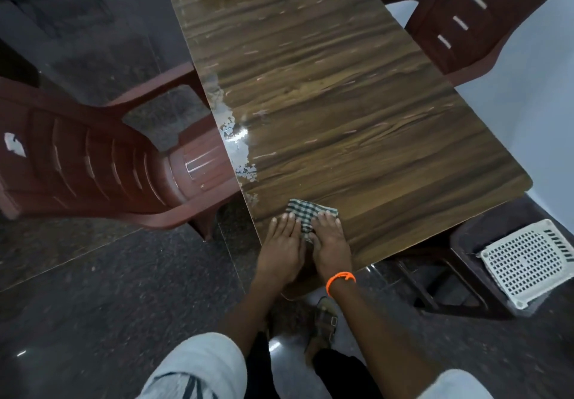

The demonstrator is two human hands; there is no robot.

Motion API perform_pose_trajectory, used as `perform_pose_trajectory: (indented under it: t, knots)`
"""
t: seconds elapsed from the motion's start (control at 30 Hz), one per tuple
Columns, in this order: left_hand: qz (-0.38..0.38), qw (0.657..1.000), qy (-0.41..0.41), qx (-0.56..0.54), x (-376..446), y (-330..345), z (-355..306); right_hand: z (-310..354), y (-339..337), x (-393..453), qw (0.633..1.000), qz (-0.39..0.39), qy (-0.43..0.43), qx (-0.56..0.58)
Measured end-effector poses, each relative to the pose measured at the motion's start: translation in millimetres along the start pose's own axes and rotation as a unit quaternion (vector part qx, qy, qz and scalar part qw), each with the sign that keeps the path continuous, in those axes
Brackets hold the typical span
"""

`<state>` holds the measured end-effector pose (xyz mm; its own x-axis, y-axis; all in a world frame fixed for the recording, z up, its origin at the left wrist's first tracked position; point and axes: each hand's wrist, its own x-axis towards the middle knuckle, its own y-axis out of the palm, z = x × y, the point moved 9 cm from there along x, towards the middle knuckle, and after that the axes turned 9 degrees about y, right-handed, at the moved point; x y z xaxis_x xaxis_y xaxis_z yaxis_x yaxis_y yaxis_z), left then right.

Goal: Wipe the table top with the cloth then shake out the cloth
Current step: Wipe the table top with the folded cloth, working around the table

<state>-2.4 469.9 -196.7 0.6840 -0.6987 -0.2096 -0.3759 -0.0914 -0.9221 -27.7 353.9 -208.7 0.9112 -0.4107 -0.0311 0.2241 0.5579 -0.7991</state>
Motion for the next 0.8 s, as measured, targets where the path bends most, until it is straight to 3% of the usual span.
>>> perform_pose_trajectory:
  t: [0.2, 0.47, 0.63, 0.8]
  knots:
    - [-0.002, 0.999, 0.037, 0.006, -48, -3, 39, 41, 38, -43, 0.998, 0.04, -0.036, -0.031]
    - [0.034, 0.993, 0.11, 0.008, -106, 36, -13, 16, 5, -119, 0.999, 0.003, -0.024, -0.035]
    - [0.036, 0.989, 0.144, 0.003, -72, 32, -24, -3, -16, -94, 0.996, -0.05, 0.063, -0.043]
    - [0.013, 0.989, 0.146, 0.011, -29, 9, 17, 15, 8, -42, 0.993, -0.059, 0.098, -0.028]
